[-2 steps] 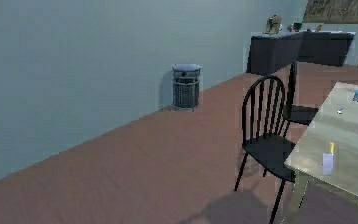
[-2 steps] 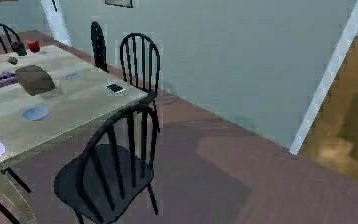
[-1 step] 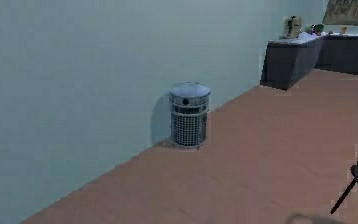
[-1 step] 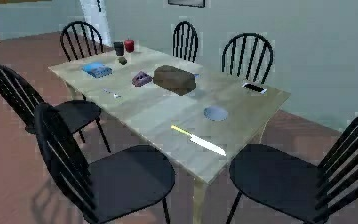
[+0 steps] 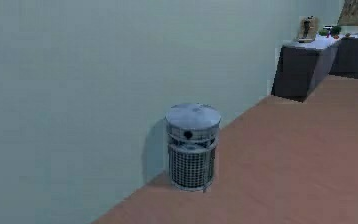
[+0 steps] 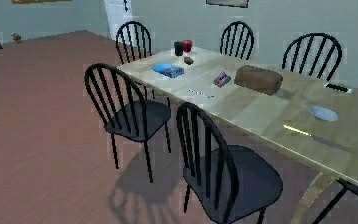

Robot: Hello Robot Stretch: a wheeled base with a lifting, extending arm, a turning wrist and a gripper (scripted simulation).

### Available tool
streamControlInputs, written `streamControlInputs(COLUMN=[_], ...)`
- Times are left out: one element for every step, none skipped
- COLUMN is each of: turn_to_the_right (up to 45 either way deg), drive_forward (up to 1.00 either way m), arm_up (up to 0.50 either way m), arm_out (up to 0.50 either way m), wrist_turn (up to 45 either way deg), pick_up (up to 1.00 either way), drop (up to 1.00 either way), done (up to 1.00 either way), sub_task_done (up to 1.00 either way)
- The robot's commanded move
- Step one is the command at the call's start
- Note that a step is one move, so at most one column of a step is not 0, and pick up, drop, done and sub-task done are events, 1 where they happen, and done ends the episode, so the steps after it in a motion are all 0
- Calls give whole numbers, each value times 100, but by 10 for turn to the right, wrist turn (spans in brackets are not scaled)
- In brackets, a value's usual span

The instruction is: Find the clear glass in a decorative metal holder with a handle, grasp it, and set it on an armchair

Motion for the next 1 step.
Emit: streamControlInputs(turn_to_the_right=[420], drive_forward=[0], arm_up=[0], arm_out=[0], wrist_turn=[0], pick_up=[0], drop=[0], done=[0], sub_task_done=[0])
